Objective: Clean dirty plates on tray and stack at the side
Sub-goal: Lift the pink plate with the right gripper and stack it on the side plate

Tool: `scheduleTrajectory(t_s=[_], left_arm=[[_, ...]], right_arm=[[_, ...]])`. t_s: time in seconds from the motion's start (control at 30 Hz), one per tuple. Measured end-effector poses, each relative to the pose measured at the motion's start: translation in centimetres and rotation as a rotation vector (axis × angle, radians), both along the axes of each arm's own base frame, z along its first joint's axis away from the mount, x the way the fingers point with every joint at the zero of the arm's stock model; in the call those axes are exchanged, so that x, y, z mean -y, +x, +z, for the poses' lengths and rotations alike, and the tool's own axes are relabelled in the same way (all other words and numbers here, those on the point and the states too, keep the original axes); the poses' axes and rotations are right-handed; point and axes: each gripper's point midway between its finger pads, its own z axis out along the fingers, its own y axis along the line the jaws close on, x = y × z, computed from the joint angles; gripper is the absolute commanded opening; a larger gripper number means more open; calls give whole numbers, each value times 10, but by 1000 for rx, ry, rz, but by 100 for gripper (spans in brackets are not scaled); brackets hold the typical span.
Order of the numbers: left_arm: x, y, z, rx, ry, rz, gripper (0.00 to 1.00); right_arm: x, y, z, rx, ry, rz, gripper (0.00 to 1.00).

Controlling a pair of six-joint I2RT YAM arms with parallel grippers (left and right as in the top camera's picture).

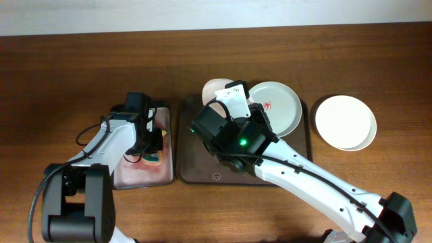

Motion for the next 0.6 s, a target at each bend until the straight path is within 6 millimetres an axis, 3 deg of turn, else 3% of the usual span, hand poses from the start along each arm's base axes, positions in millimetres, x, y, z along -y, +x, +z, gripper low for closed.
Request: scheduleTrajectory(t_s=[0.17,0.2,0.23,0.33,0.5,0.57,0.6], left_arm=[[0,-5,-1,-20,0,-1,0],[0,-5,-1,-21,0,-1,12],[0,-6,-1,-23,1,-1,42],[0,-6,-1,-26,2,1,61],[-1,-7,-1,-30,2,0,67],[-1,-7,-1,-29,2,0,68],[-1,-7,-1,-29,2,0,68]], right_arm=[[0,0,0,0,0,0,4],[0,0,0,0,0,0,4],[0,0,0,1,-1,0,4],[2,1,3,16,-11,-8,4],[16,3,9,34,45,-63,4],[41,11,3,0,107,-146,4],[64,16,-6,-42,165,-224,4]])
